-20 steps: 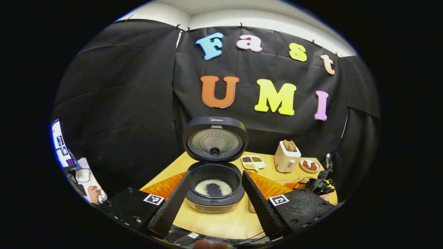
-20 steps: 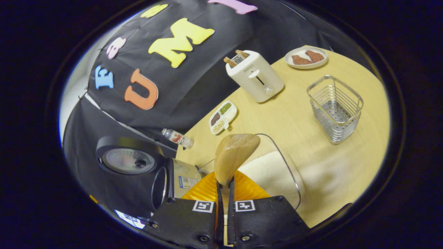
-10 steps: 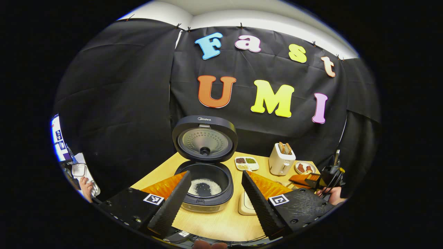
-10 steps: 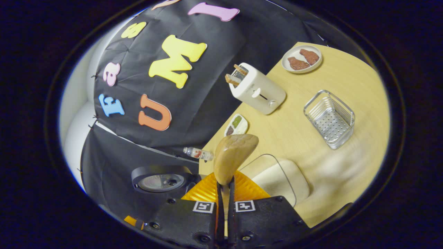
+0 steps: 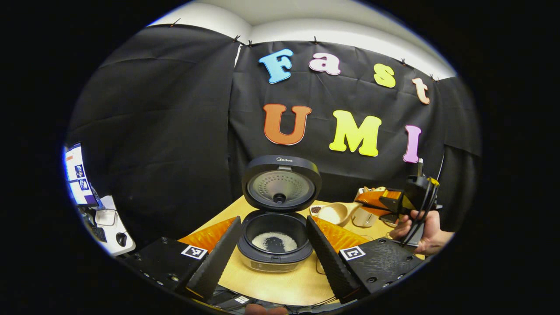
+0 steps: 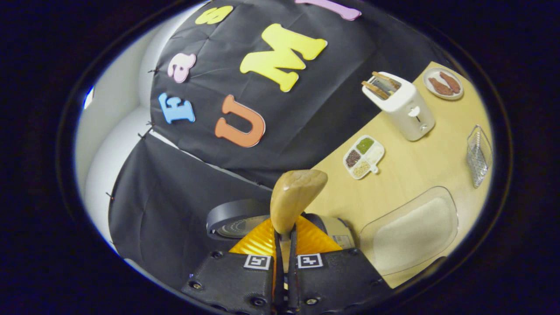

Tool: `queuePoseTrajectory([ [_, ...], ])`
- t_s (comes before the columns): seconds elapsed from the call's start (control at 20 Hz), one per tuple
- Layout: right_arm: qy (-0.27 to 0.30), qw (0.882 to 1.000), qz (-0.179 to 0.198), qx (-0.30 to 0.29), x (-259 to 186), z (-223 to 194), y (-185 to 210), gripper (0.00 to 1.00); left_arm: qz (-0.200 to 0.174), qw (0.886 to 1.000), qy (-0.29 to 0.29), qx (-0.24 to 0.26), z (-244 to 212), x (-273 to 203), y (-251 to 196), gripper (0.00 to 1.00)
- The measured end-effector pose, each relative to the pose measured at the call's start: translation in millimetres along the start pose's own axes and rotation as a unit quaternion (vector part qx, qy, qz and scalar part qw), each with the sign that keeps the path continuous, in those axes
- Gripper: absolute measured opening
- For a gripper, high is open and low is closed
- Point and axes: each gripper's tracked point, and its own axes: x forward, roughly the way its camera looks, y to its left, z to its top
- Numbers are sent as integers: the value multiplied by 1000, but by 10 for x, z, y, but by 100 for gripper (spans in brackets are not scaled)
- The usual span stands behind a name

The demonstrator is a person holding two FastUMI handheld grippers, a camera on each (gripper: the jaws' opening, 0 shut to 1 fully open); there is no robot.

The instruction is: Close the left gripper, press the button to open the rice cooker; take a wooden spoon from the chopstick holder with the right hand, scoop a spoonful of rice and pour it into the rice cooker, then put the wooden spoon back into the chopstick holder.

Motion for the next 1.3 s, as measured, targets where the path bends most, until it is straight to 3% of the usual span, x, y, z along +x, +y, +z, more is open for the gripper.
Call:
queuePoseTrajectory([
  [0.35, 28, 993, -46, -101, 589, -362, 10, 9, -1, 1000, -2, 9, -33, -46, 271, 95],
  [0.55, 37, 985, -73, -154, 681, -478, 0, 9, 10, 1000, 2, -5, -94, -53, 425, 95],
  [0.75, 29, 968, -82, -234, 692, -524, 96, 9, 17, 1000, 2, -20, -107, -58, 528, 95],
  [1.1, 23, 947, -85, -309, 731, -601, 224, 9, 18, 1000, 2, -25, -137, -89, 550, 95],
  [1.3, 15, 921, -79, -381, 737, -669, 340, 9, 20, 999, 8, -25, -183, -124, 552, 95],
])
